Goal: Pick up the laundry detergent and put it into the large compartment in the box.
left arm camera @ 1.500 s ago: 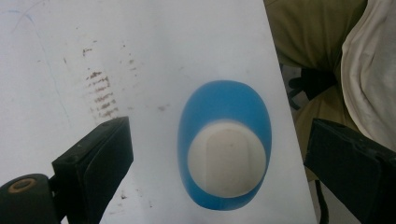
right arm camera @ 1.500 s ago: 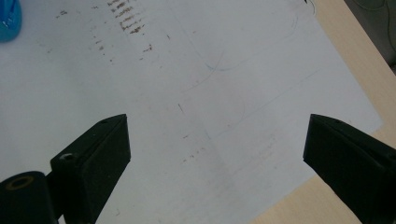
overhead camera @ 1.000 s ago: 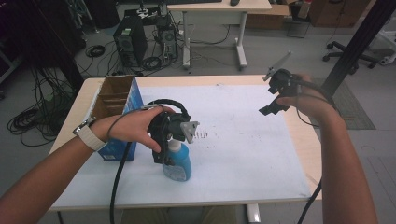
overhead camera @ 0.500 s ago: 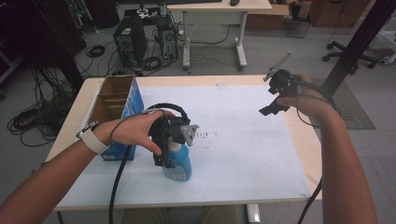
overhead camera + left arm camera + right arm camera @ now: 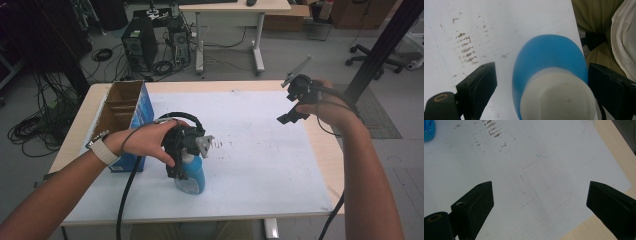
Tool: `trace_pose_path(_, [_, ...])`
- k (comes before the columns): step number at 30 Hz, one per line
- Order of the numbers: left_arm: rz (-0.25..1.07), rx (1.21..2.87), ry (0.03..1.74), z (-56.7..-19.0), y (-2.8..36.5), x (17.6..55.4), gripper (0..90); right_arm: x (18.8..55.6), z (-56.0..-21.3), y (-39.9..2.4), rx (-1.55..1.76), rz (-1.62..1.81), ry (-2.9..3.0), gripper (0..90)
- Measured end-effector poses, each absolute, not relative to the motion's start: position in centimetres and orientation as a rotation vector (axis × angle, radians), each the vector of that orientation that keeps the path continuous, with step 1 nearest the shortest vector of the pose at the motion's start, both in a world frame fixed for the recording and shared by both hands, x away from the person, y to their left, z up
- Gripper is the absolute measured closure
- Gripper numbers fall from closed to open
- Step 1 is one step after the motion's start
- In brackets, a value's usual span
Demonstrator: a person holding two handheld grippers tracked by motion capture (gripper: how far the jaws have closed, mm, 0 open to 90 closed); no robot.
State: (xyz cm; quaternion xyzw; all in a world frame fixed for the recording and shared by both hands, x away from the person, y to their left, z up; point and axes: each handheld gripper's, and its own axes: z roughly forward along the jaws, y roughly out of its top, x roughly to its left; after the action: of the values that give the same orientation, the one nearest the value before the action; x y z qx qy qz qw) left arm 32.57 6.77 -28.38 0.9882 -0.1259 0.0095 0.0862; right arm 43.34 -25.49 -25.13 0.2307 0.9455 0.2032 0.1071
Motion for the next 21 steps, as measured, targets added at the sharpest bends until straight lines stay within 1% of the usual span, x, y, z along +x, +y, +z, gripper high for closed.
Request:
trace_pose_path(11, [0.006,2.948,-0.359,-28.77,7.01,32.84,14.7,43.35,-25.12,-25.57,0.682,0.595,2.784,7.5])
trace_pose_path(21, [-0.002,2.946,-0.366,-28.97,7.08,32.99,20.2,43.35,-25.13,-25.51,0.682,0.596,2.784,7.5])
